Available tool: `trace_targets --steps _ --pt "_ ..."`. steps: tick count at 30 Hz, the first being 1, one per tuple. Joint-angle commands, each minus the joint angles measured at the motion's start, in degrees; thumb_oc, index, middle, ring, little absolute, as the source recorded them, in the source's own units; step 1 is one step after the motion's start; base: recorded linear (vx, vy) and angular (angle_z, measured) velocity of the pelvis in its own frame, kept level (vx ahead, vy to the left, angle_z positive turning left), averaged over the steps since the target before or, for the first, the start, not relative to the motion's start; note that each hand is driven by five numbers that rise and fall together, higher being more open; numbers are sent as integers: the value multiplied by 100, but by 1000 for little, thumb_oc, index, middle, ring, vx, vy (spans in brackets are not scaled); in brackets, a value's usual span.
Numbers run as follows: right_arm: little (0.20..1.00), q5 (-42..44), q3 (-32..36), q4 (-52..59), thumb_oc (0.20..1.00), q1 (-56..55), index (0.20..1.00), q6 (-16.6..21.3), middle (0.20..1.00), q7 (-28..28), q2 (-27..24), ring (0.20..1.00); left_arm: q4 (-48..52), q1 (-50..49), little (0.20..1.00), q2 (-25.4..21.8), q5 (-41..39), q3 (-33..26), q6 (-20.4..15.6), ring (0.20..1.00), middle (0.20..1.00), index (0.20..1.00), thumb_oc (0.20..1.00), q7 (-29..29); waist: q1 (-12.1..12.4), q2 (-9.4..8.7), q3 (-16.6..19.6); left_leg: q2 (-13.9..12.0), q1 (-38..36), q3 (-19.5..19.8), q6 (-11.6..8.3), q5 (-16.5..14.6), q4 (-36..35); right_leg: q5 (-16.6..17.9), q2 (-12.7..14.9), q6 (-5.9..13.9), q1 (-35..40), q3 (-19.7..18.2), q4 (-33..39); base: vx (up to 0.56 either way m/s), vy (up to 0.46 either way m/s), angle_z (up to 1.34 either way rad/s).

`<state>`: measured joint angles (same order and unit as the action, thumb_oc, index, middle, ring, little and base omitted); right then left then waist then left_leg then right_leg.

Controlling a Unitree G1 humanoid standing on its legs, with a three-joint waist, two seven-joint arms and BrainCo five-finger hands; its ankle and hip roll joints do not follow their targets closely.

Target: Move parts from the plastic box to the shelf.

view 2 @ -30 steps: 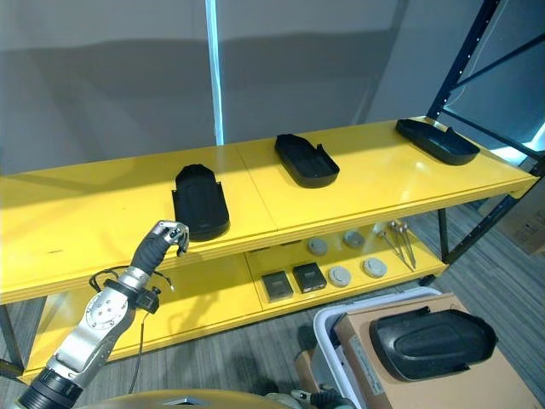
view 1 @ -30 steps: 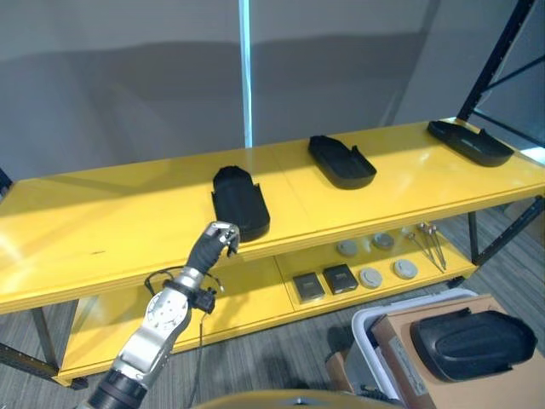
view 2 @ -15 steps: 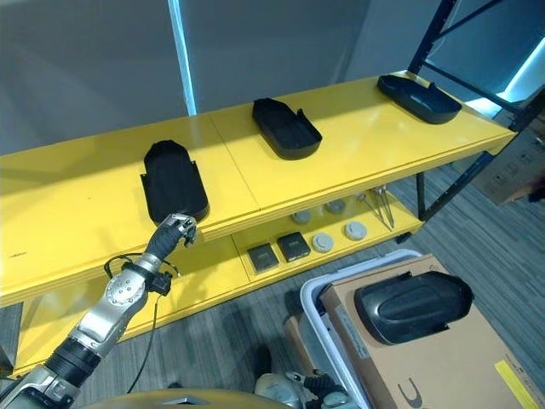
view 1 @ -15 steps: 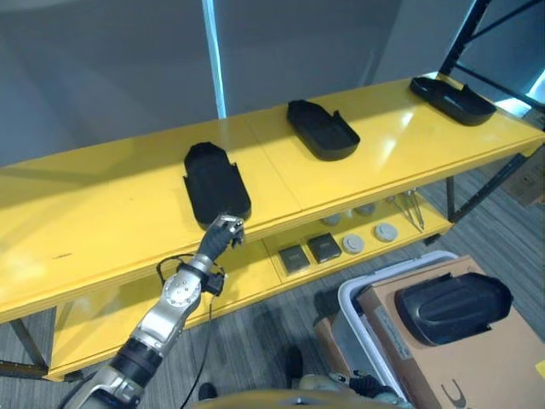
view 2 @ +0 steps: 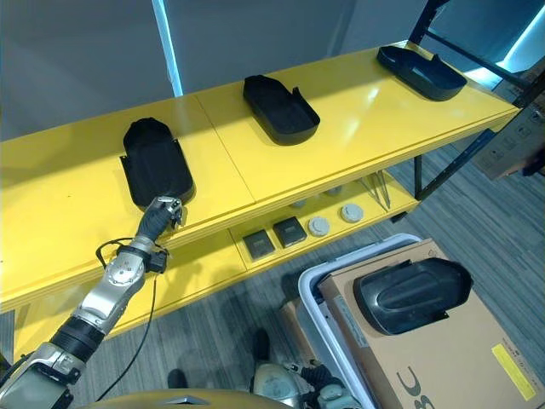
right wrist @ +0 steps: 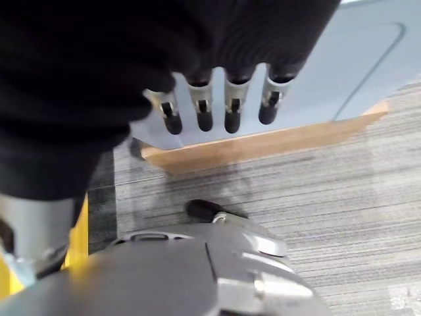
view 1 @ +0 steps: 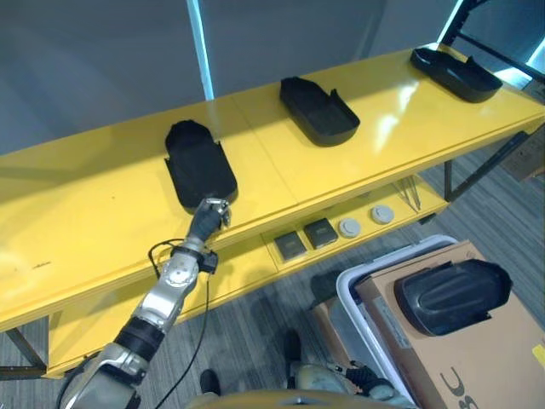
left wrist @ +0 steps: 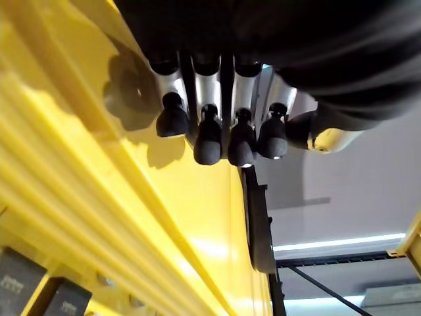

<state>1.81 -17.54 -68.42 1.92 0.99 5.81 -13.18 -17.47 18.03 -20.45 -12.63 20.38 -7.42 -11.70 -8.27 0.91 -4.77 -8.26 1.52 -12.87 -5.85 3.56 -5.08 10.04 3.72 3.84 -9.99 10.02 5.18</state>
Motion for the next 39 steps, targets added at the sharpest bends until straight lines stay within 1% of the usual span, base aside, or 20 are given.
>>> trace_targets --steps 1,6,10,12,16,17,18,19,20,24,27,28,29,33,34,35,36,37,38,39 --pt "1000 -262 -408 -144 1000 157 1000 -2 1000 19 221 1000 -129 705 200 -279 212 -251 -285 200 200 200 200 -284 -82 -230 -246 30 -64 123 96 -527 8 -760 238 460 346 -31 -18 -37 -13 -3" --pt "1000 -239 -463 -143 1000 182 1000 29 1000 30 219 1000 -345 934 200 -322 188 -297 -315 200 200 200 200 -468 -93 -232 -253 16 49 134 93 -482 8 -752 218 443 261 -31 -18 -13 -5 -1" --pt "1000 -214 -438 -174 1000 155 1000 33 1000 41 214 1000 -155 821 200 -300 103 -310 -344 200 200 200 200 -401 -70 -219 -283 10 -33 148 95 -497 8 -792 219 430 358 -11 -18 0 0 0" --pt "1000 -192 -374 -219 1000 147 1000 20 1000 41 206 1000 406 502 200 -264 -160 -288 -456 200 200 200 200 -163 -11 -213 -303 5 -146 159 95 -524 8 -831 226 422 510 14 -18 2 -2 2" --pt "1000 -179 -329 -250 1000 147 1000 7 1000 41 201 1000 951 112 200 -252 -331 -282 -540 200 200 200 200 46 40 -208 -322 10 -275 175 98 -551 8 -851 235 420 653 39 -18 -3 4 3" --pt "1000 -174 -295 -286 1000 156 1000 -8 1000 34 213 1000 1340 -268 200 -170 -632 -325 -629 200 200 200 200 201 98 -205 -304 20 -369 206 108 -577 8 -869 250 420 775 68 -18 -36 0 3" --pt "1000 -174 -232 -323 1000 148 1000 -20 1000 33 248 1000 1781 -663 200 -217 -674 -345 -651 200 200 200 200 364 164 -203 -277 35 -453 227 125 -607 8 -900 273 420 885 93 -18 -36 0 0" --pt "1000 -174 -232 -323 1000 148 1000 -20 1000 33 248 1000 1781 -663 200 -217 -674 -345 -651 200 200 200 200 364 164 -203 -277 35 -453 227 125 -607 8 -900 273 420 885 93 -18 -39 -6 1" --pt "1000 -145 -144 -362 1000 151 1000 -30 1000 46 292 1000 2212 -1157 1000 -281 -832 -519 -672 1000 1000 1000 1000 487 240 -190 -243 61 -570 253 143 -636 8 -929 310 420 1042 115 -18 -20 -6 4" --pt "1000 -145 -81 -392 1000 161 1000 -59 1000 50 361 1000 2536 -1571 1000 -256 -1025 -679 -650 1000 1000 1000 1000 572 313 -192 -217 97 -708 308 163 -661 8 -961 353 414 1212 166 -18 -21 2 16" --pt "1000 -112 111 -497 1000 210 1000 -73 1000 34 376 1000 2760 -2066 1000 -410 -933 -697 -593 1000 1000 1000 1000 822 514 -178 -160 235 -870 443 227 -715 8 -936 490 446 1426 296 -18 -25 78 20" --pt "1000 -113 112 -498 1000 206 1000 -72 1000 34 378 1000 2764 -2071 1000 -413 -933 -696 -591 1000 1000 1000 1000 823 511 -182 -165 239 -878 448 229 -716 8 -938 494 449 1437 301 -18 -47 191 35" --pt "1000 -171 192 -524 1000 191 1000 -81 1000 38 337 1000 2740 -2094 1000 -595 -695 -588 -570 1000 1000 1000 1000 895 606 -181 -153 353 -910 574 290 -743 8 -905 604 492 1531 383 -18 -32 137 27" --pt "1000 -191 298 -433 1000 168 1000 -77 1000 148 327 1000 2732 -2043 1000 -636 -619 -514 -572 1000 1000 1000 1000 841 626 -233 -156 528 -901 707 387 -782 8 -814 795 593 1554 496 -85 -47 191 27" --pt "1000 -275 272 -385 1000 177 1000 -71 1000 199 315 1000 2761 -2000 1000 -689 -539 -485 -588 1000 1000 1000 1000 822 614 -256 -168 568 -894 714 410 -799 8 -790 840 623 1515 480 -147 -93 222 14" --pt "1000 -578 119 -248 1000 227 1000 -90 1000 298 305 1000 2769 -1880 1000 -751 -433 -428 -637 1000 1000 1000 1000 745 574 -293 -250 652 -863 707 491 -819 8 -704 931 699 1308 331 -346 -83 169 15" --pt "1000 -578 120 -248 1000 227 1000 -90 1000 298 305 1000 2767 -1879 1000 -751 -433 -427 -638 1000 1000 1000 1000 745 578 -293 -248 652 -861 703 491 -819 8 -705 932 699 1302 326 -349 -110 155 6" --pt "1000 -702 20 -146 1000 259 1000 -73 1000 334 296 1000 2759 -1814 1000 -766 -406 -402 -687 1000 1000 1000 1000 702 539 -320 -290 679 -837 692 519 -830 8 -642 940 732 1209 220 -350 -133 102 -4" --pt "1000 -765 -87 23 1000 242 1000 -45 1000 361 299 1000 2702 -1678 1000 -763 -355 -354 -787 1000 1000 1000 1000 589 464 -388 -316 732 -766 643 568 -849 8 -466 928 765 1035 -2 -231 -132 103 -13" --pt "1000 -764 -86 27 1000 239 1000 -48 1000 361 299 1000 2692 -1672 1000 -761 -354 -349 -795 1000 1000 1000 1000 588 485 -388 -304 733 -757 621 570 -852 8 -456 926 766 1016 -25 -224 -165 100 -31"
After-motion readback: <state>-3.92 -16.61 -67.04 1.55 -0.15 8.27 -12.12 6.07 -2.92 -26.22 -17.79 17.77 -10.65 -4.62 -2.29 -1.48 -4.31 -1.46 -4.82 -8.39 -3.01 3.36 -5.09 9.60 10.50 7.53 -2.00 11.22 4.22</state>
